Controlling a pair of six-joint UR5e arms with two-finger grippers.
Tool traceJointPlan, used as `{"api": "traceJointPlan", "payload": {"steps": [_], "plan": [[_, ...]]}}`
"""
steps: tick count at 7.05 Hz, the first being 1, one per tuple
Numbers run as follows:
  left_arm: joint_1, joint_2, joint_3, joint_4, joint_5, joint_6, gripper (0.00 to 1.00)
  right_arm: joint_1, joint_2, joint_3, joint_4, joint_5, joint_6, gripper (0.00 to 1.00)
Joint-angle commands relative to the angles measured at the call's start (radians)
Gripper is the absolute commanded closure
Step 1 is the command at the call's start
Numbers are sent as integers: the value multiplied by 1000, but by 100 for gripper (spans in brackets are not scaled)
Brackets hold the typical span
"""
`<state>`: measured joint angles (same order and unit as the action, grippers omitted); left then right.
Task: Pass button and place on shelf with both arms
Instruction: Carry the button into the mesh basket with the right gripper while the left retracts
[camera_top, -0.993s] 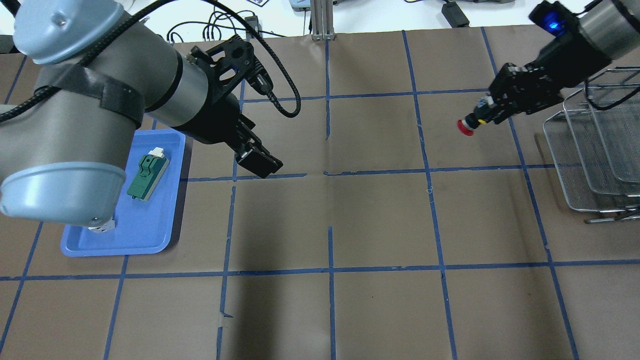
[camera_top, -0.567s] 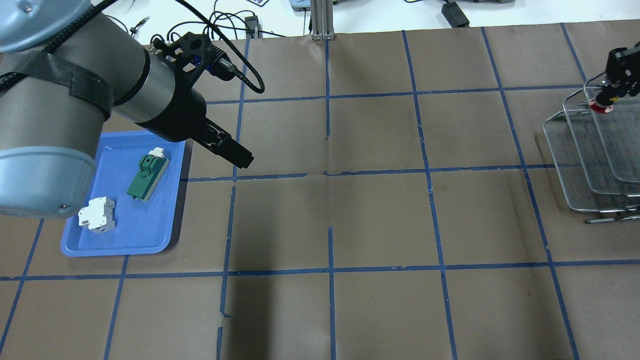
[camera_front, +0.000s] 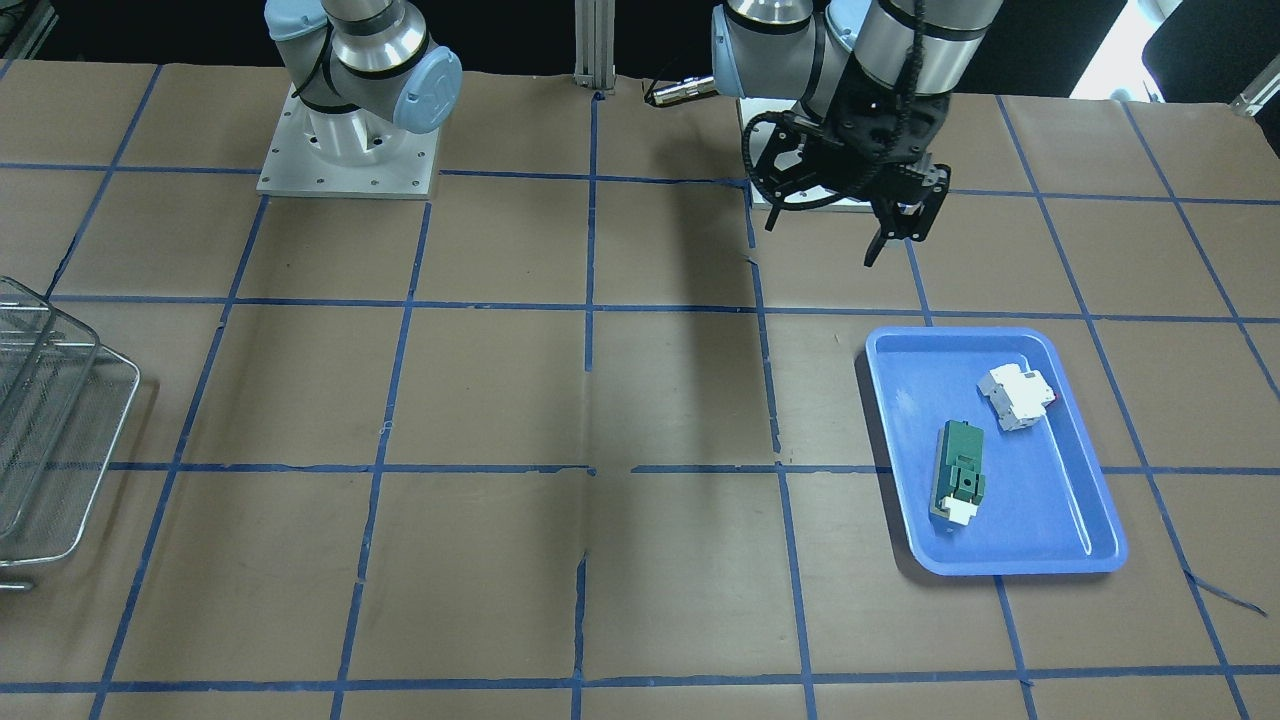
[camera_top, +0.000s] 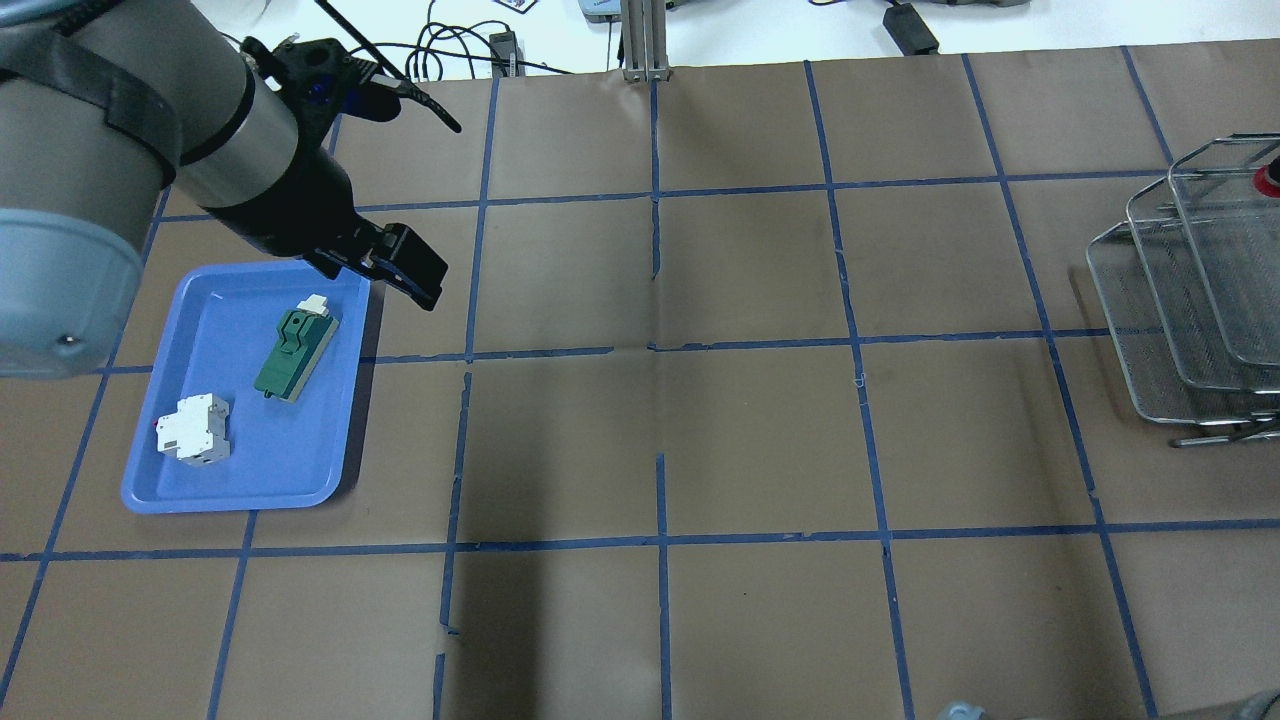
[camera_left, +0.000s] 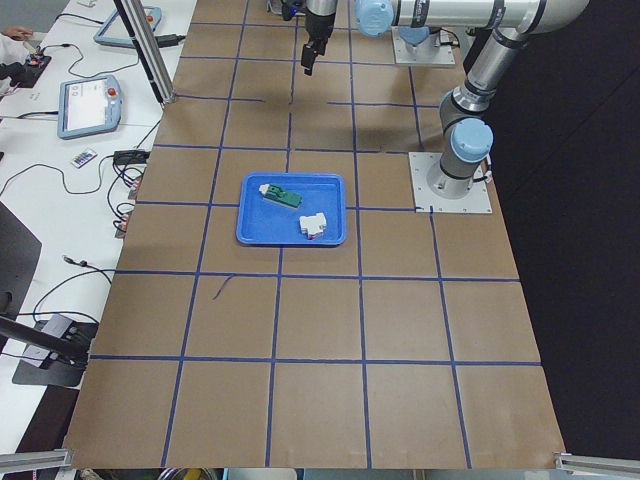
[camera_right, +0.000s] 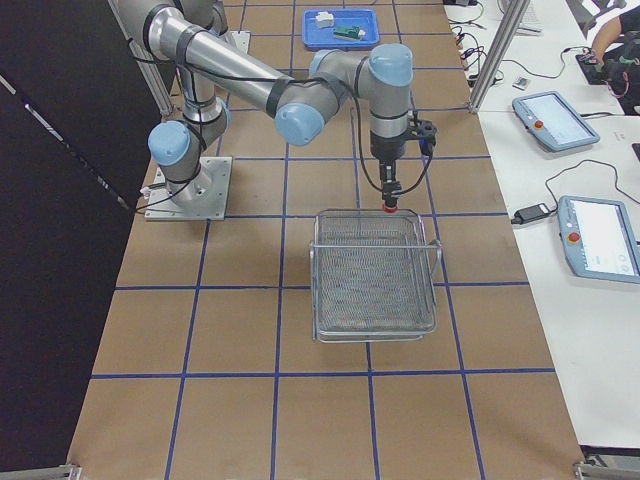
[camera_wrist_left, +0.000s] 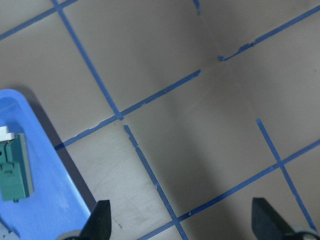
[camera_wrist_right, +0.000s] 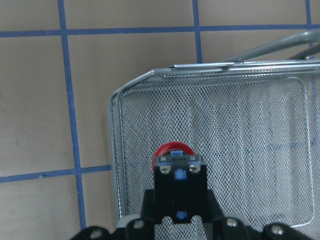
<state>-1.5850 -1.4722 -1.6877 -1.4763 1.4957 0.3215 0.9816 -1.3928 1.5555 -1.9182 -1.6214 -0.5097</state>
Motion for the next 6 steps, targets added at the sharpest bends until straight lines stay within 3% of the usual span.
{"api": "traceJointPlan", "payload": {"steps": [1, 2, 3, 4, 6], "plan": [[25, -48, 83, -111, 15, -138, 0, -80, -26, 63, -5, 55, -55, 100], [20, -48, 66, -120, 24, -213, 0, -83, -16, 67, -5, 57, -58, 93], [19, -42, 57, -125, 59, -213, 0, -99, -5, 84, -8, 60, -62, 69], [28, -40, 50, -137, 131, -210, 0, -127, 1, 98, -19, 60, -64, 61], [33, -62, 80, -128, 104, -229, 0, -132, 8, 98, -24, 60, -62, 52]]}}
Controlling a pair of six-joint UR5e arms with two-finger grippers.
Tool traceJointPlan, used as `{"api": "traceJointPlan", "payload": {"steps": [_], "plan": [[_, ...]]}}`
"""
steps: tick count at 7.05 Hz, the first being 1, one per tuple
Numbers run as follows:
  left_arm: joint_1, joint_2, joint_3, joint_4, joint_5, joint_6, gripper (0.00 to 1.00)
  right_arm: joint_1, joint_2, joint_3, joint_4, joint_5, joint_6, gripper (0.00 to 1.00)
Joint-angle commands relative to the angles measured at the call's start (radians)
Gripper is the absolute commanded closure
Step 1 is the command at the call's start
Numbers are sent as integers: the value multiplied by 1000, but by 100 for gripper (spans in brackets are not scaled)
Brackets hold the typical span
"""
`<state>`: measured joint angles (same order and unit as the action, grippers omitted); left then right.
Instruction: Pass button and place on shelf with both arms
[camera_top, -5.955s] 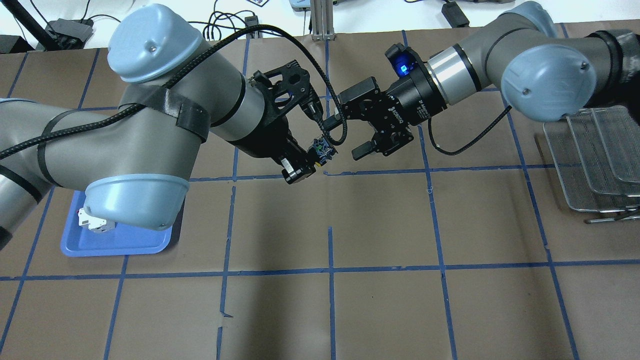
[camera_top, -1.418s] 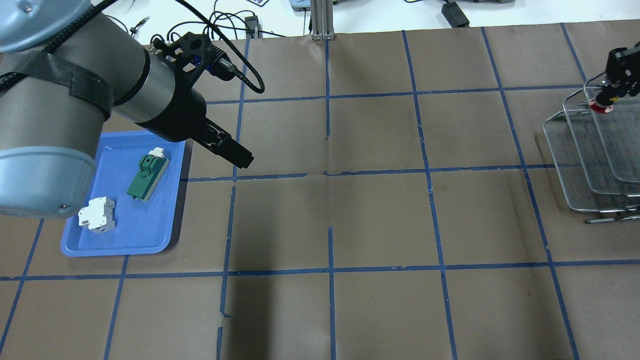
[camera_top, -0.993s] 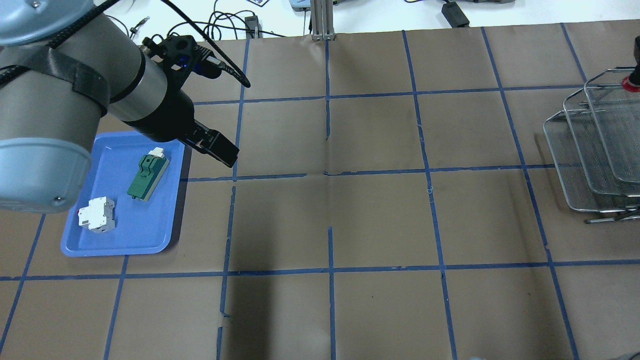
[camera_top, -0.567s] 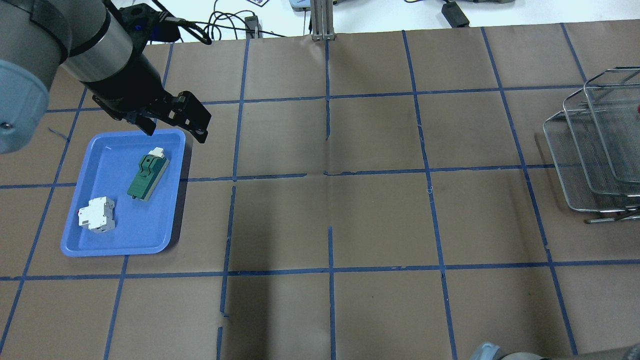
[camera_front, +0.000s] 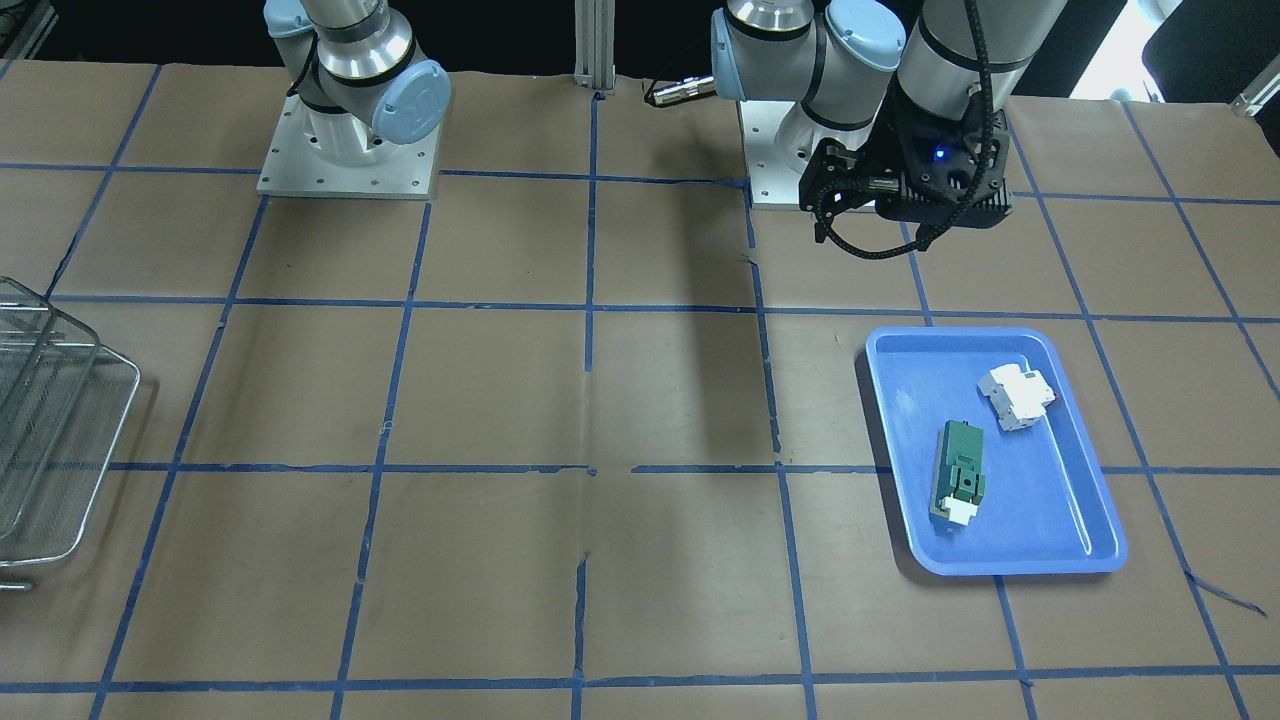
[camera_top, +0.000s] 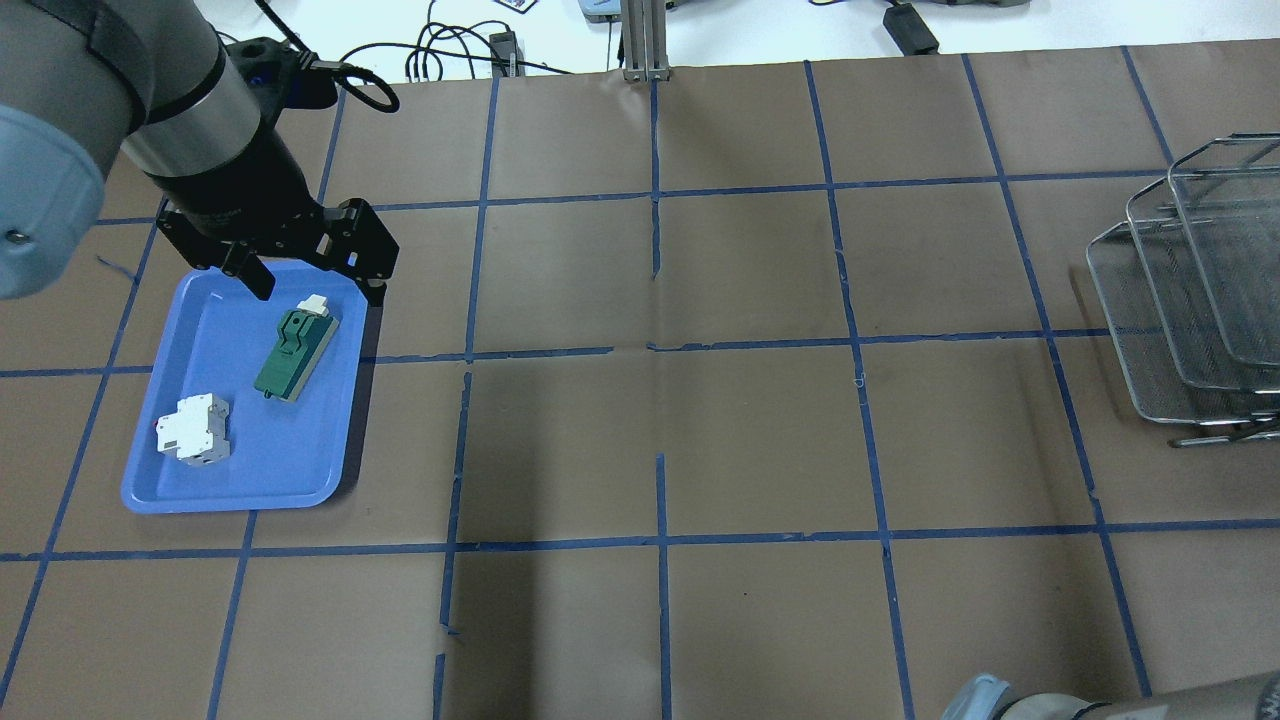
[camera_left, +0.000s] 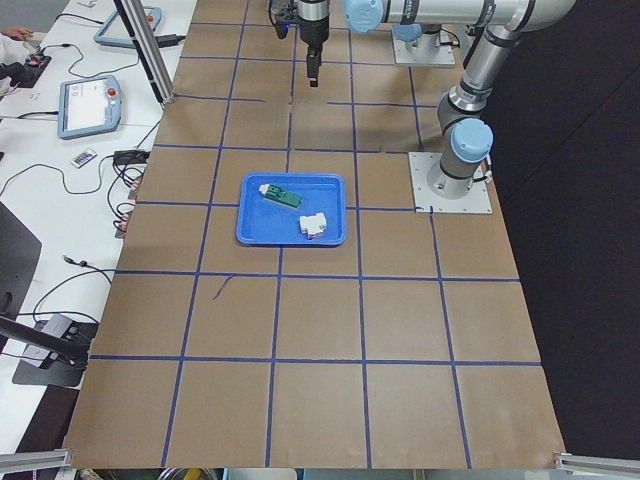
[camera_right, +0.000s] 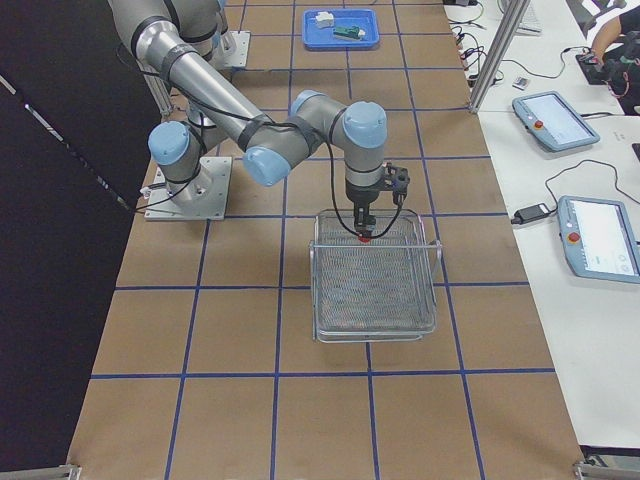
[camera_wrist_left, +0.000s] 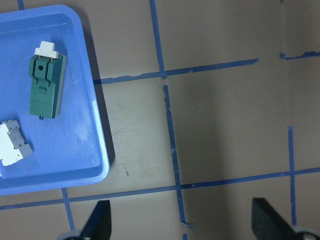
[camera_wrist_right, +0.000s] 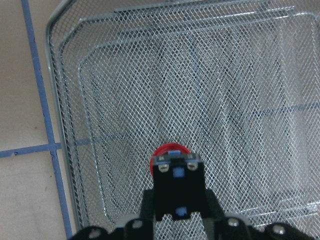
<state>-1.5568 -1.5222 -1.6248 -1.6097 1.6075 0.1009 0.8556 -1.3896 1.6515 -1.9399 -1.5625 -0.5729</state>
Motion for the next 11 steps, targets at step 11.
{"api": "traceJointPlan", "payload": {"steps": [11], "plan": [[3, -76, 143, -48, -77, 0, 0, 699, -209, -64, 398, 2, 365, 0]]}}
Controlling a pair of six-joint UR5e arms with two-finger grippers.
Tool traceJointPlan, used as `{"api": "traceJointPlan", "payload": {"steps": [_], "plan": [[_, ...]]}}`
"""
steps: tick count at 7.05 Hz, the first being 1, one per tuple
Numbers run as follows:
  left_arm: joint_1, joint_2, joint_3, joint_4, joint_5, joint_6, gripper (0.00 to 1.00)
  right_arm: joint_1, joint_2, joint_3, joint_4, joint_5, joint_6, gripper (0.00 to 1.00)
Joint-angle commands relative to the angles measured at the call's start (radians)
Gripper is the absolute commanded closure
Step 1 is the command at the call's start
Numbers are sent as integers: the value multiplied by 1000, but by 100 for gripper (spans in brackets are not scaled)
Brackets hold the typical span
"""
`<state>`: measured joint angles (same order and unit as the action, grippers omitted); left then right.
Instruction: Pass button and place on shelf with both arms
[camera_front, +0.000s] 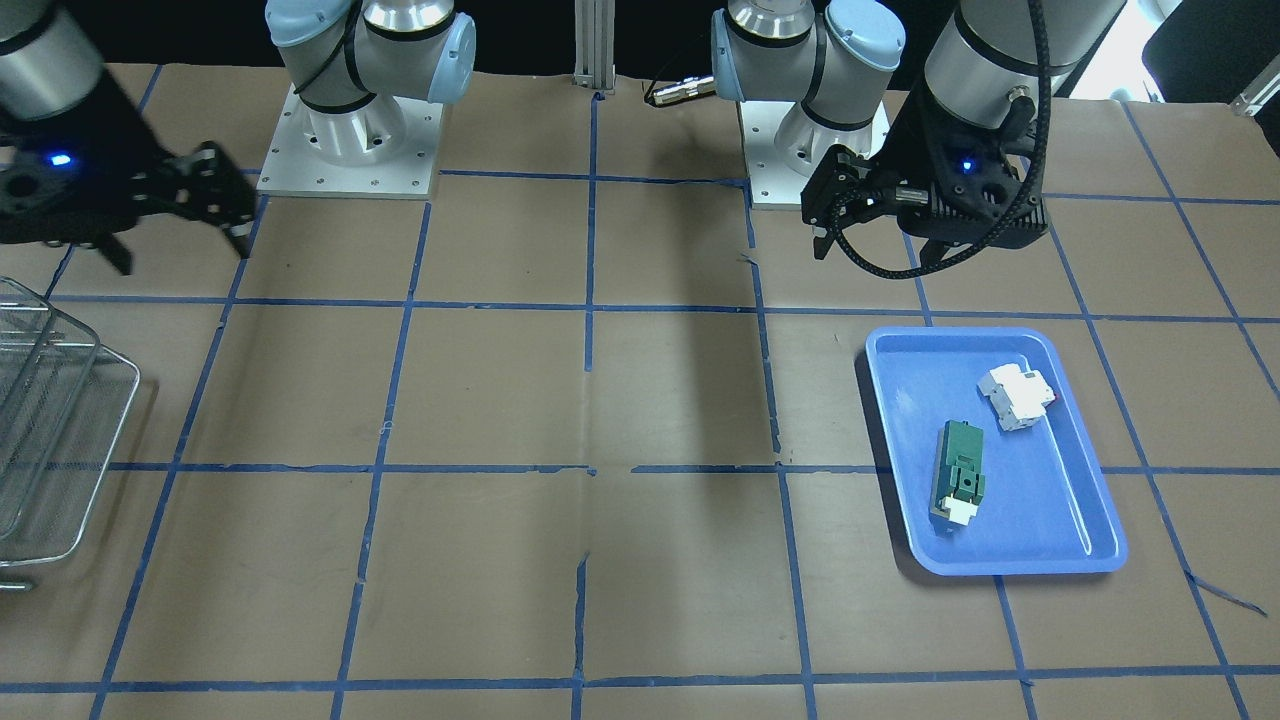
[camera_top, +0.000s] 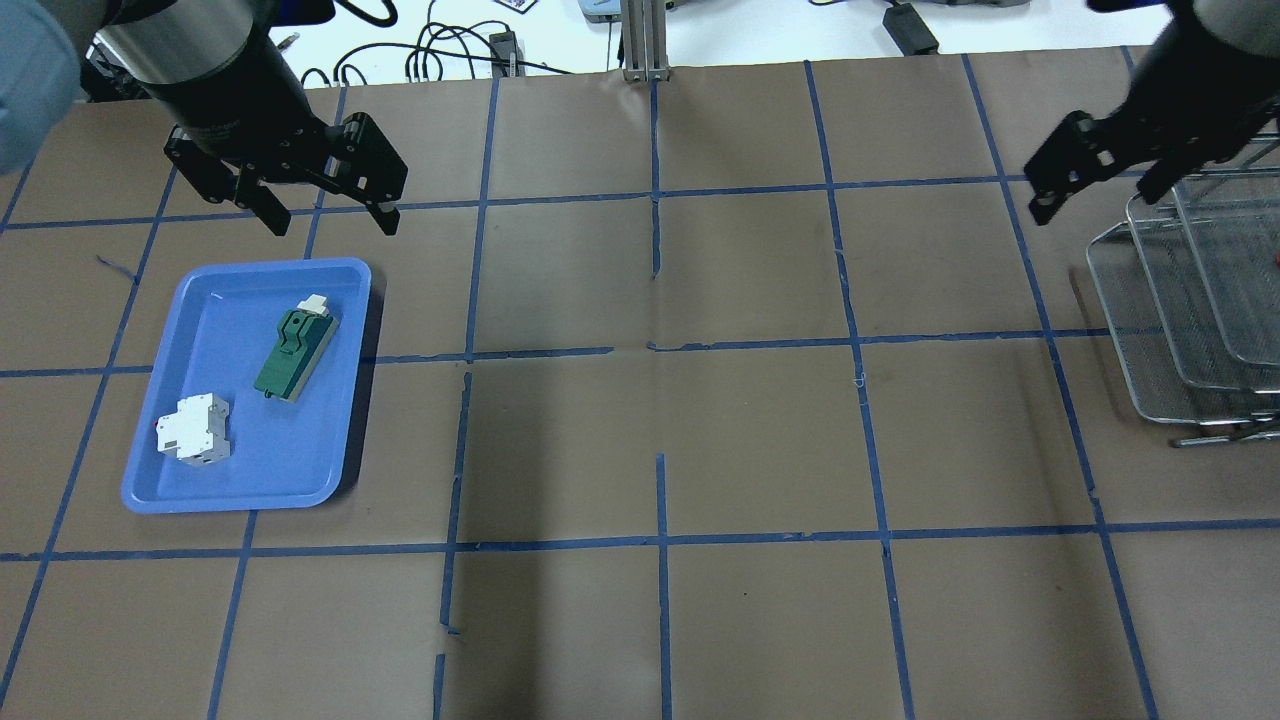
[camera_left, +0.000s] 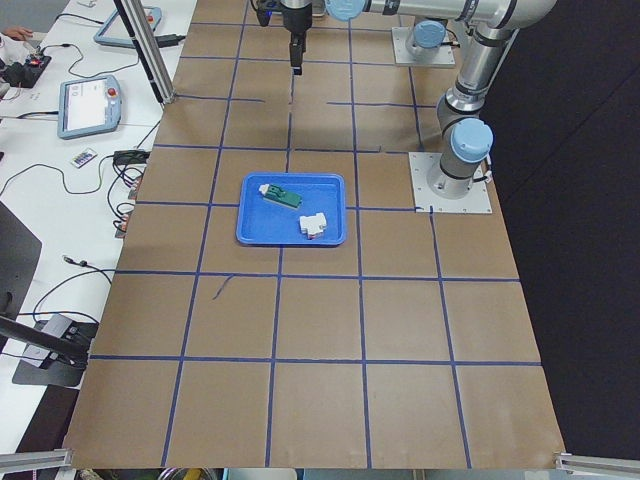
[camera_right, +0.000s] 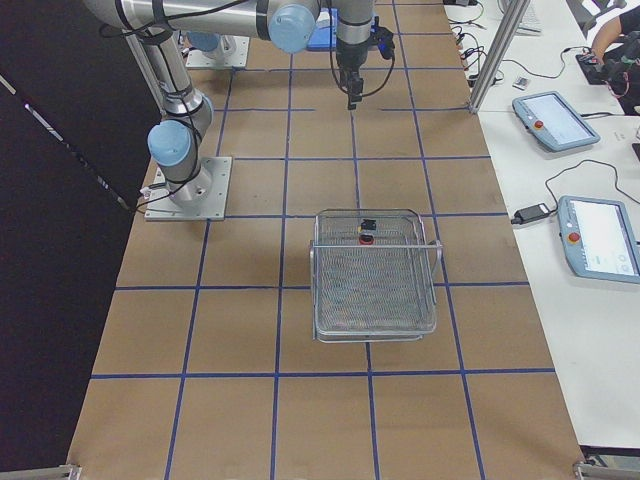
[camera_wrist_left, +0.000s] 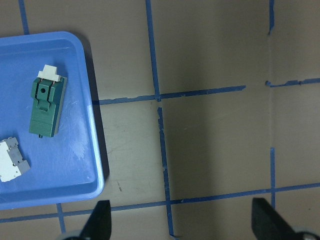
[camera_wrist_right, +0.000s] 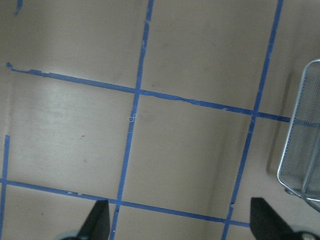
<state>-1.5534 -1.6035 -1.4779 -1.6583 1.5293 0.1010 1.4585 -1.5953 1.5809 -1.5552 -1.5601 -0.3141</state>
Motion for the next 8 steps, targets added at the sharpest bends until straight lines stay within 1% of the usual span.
{"api": "traceJointPlan", "payload": {"steps": [1, 2, 3, 4, 6, 7, 8], "plan": [[-4, 10, -13, 2, 6, 3, 0, 103, -18, 2, 11, 6, 139, 0], [-2, 10, -13, 3, 5, 3, 0, 95, -55, -10, 3, 64, 133, 0], [-2, 11, -13, 6, 5, 3, 0, 89, -54, -25, 39, 54, 130, 0], [-4, 11, -13, 8, 11, 3, 0, 89, -67, -33, 140, 46, 171, 0], [-4, 11, -13, 9, 11, 3, 0, 89, -75, -32, 141, 40, 358, 0], [-4, 11, -15, 9, 11, 3, 0, 89, -81, -30, 142, -3, 359, 0], [-5, 13, -10, 9, 6, 3, 0, 91, -77, -36, 144, -8, 359, 0]]}}
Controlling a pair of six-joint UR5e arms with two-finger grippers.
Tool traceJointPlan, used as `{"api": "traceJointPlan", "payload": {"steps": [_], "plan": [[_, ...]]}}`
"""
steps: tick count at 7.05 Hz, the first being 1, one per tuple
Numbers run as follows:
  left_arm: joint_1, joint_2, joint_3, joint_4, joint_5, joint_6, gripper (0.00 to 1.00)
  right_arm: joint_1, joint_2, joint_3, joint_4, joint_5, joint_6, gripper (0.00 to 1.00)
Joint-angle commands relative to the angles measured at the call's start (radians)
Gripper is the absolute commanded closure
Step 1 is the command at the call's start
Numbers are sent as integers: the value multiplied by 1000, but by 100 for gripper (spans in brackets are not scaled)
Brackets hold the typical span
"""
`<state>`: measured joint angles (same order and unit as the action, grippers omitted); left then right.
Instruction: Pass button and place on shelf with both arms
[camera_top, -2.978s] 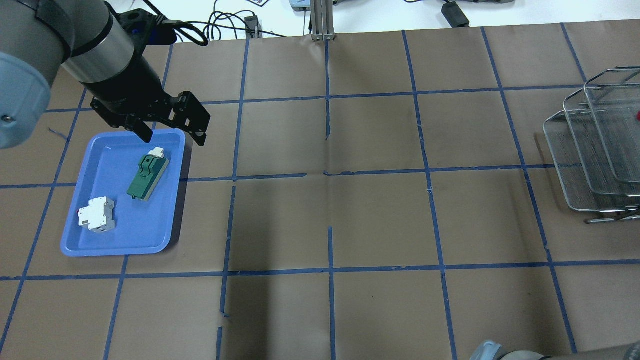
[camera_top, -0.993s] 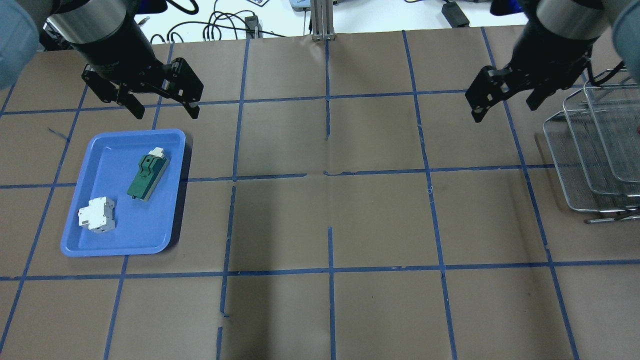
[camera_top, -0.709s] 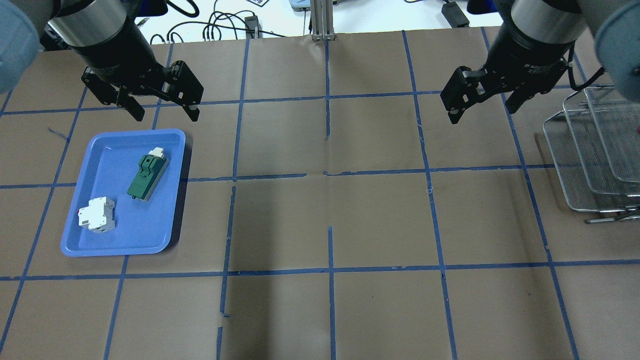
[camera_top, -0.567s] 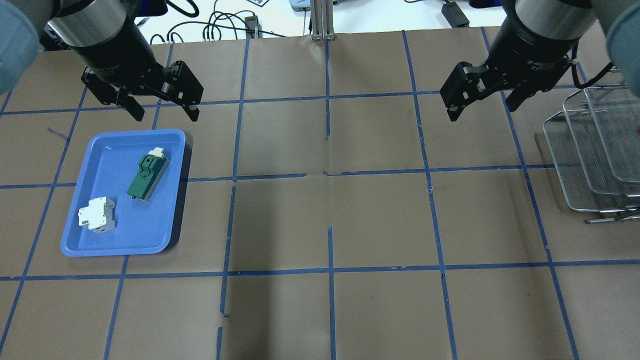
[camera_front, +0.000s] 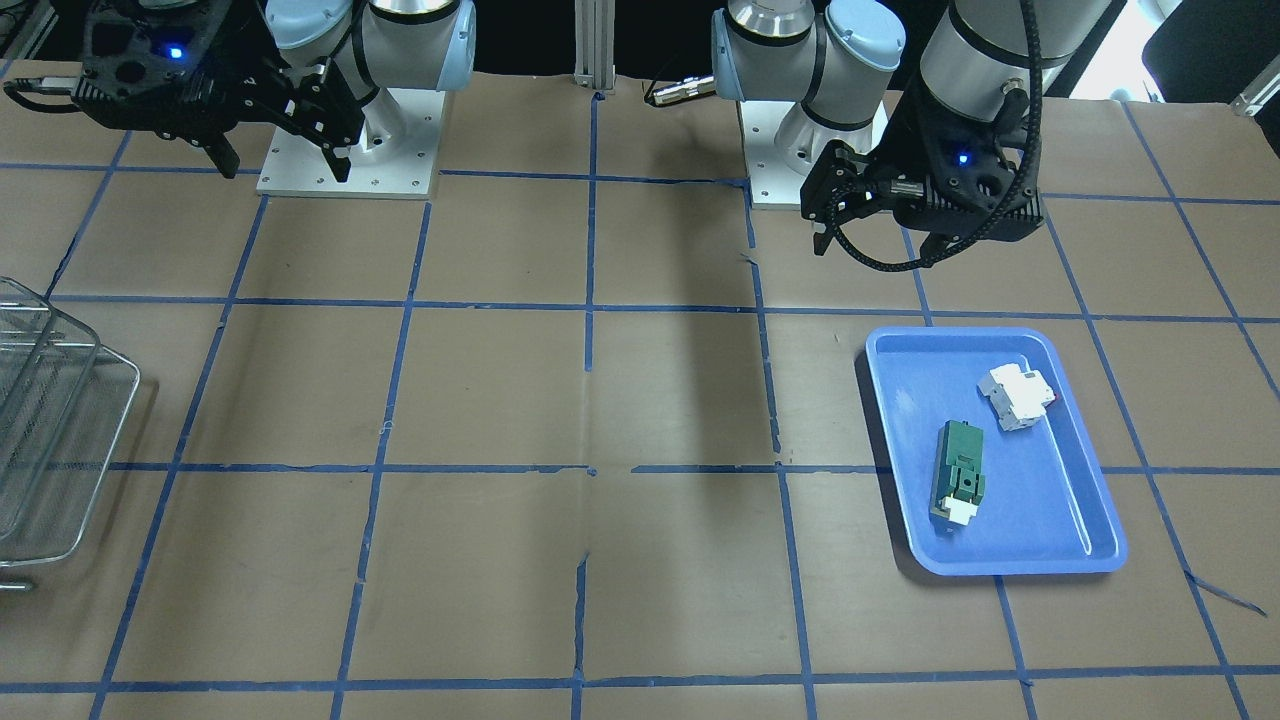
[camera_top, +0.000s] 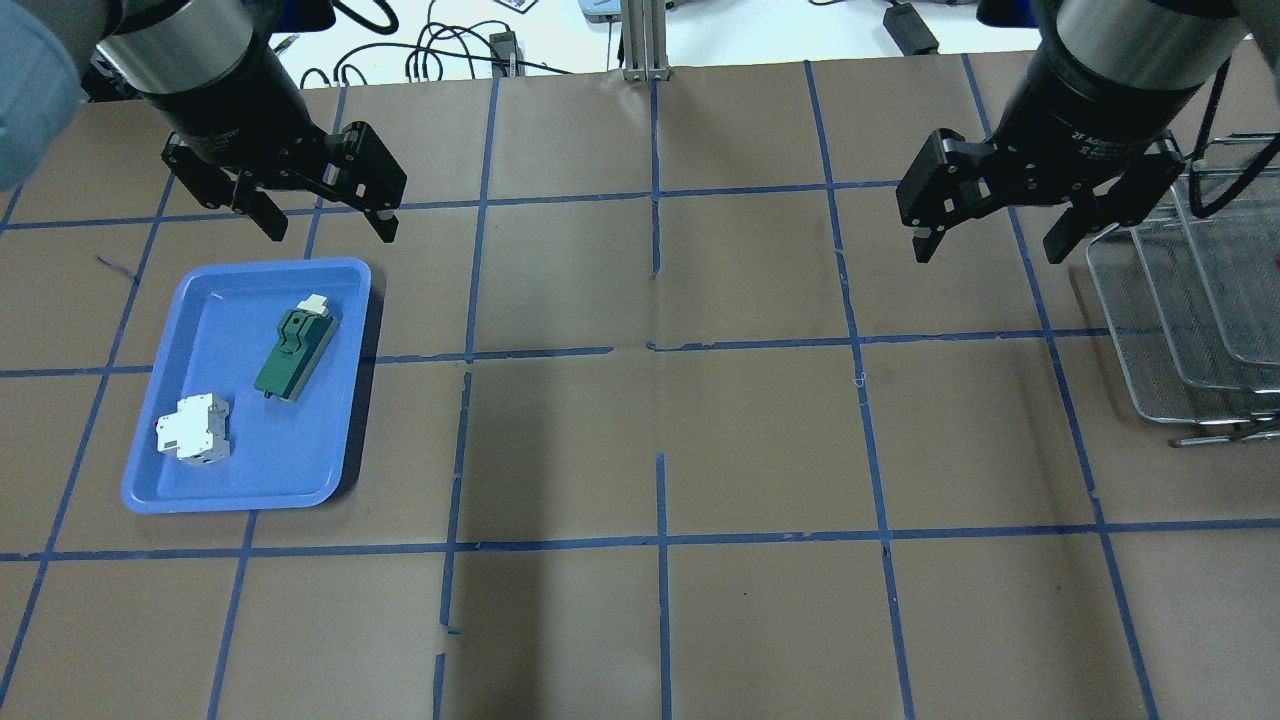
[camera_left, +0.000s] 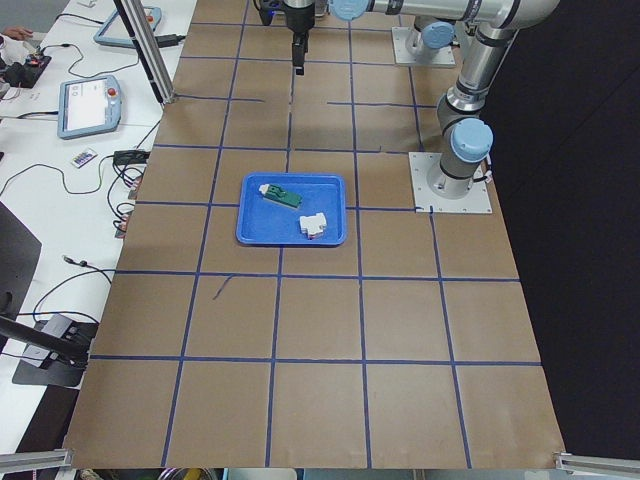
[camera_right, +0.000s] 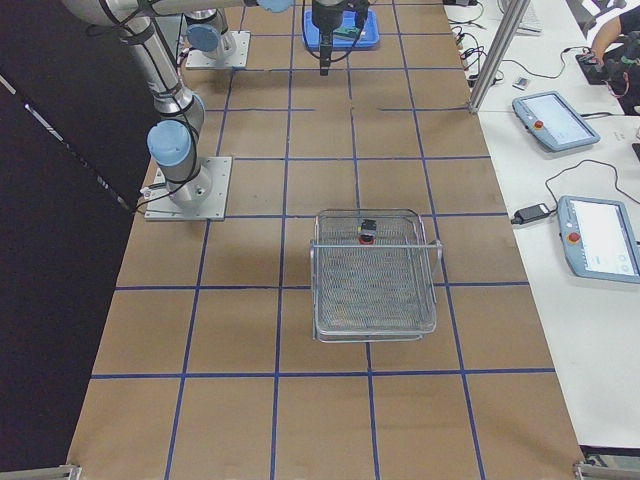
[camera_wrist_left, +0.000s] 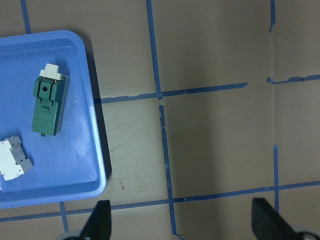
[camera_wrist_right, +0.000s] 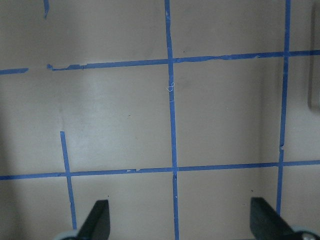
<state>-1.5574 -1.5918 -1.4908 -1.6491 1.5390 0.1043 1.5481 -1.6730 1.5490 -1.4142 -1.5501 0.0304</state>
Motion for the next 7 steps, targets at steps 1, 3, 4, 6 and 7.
{"api": "traceJointPlan", "payload": {"steps": [1, 3, 4, 6, 7], "plan": [[-1, 19, -2, -4, 1, -2, 0, 1, 1, -4, 3, -19, 14, 0], [0, 45, -6, -18, 3, -20, 0, 1, 1, -3, 1, -18, 16, 0], [3, 55, -5, -24, 0, -20, 0, 1, 1, -3, 0, -18, 14, 0], [7, 53, -8, -20, -2, -2, 0, 1, 2, -3, 0, -21, 13, 0], [5, 49, -8, -18, -3, 9, 0, 3, 7, -4, -6, -18, 11, 0]]}}
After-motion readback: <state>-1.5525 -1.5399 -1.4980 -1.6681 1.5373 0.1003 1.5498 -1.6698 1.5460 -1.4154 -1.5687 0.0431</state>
